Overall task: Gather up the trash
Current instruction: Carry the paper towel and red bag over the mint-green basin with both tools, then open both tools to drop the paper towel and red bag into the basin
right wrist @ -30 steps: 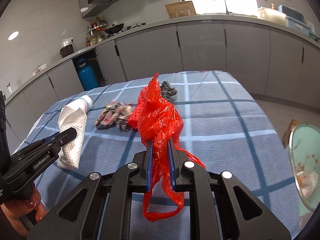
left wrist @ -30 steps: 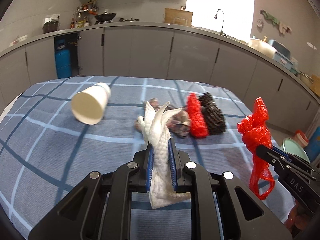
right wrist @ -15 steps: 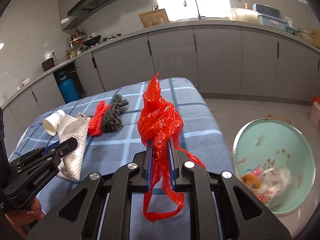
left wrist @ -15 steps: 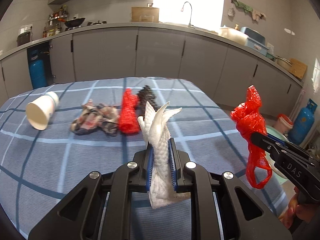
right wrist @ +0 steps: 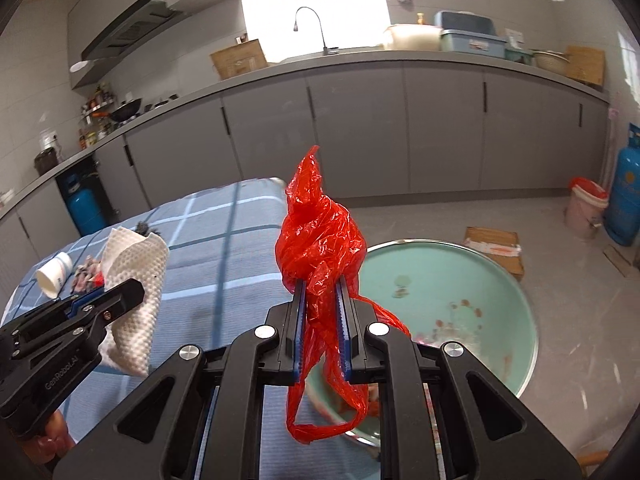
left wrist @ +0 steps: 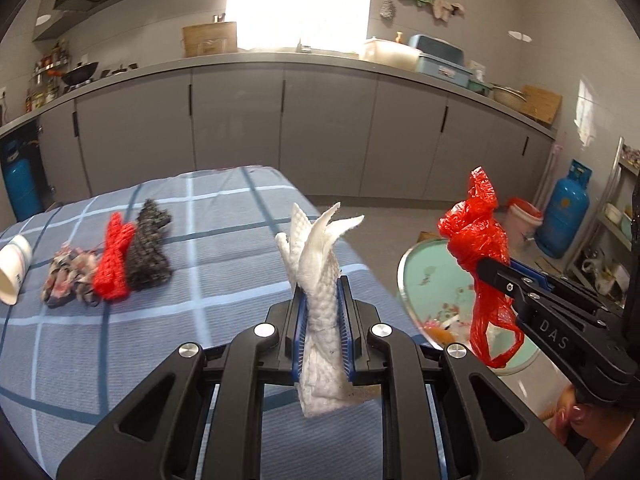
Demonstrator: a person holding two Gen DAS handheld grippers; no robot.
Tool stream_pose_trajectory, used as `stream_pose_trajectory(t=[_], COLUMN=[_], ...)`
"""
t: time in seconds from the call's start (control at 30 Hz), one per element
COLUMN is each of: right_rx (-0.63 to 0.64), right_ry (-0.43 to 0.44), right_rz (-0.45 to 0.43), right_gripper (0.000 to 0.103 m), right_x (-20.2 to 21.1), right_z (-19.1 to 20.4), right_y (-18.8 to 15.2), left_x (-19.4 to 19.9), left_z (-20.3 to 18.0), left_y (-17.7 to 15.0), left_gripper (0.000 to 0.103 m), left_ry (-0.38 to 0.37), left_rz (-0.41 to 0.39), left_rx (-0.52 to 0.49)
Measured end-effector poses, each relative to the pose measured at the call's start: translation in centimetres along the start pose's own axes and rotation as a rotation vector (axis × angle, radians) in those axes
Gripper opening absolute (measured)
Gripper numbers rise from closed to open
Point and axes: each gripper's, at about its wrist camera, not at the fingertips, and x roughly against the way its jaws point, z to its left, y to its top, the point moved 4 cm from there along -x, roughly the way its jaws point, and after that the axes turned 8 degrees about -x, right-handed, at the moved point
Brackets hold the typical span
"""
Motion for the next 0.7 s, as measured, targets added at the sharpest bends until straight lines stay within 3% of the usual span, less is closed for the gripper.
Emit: stream_pose_trajectory(t=[0.33,0.7], right_rx=[-0.044,-0.132], right_ry=[-0.124,-0.165], right_rz=[-0.022,0.014], right_gripper=[0.015,0.015], right_x=[-0.7,-2.1], right_z=[-4.8,-8.3], right_y=[-0.7,-1.3], left_x=[-3.2,-6.6], left_z=[-4.8,-10.1], left_y=[0.3,1.7], left_gripper=[0.015,0.016], left_ry=[-0.048,-0.100], left_rz=[0.044,0.083], left_rx=[-0.049,-0.147])
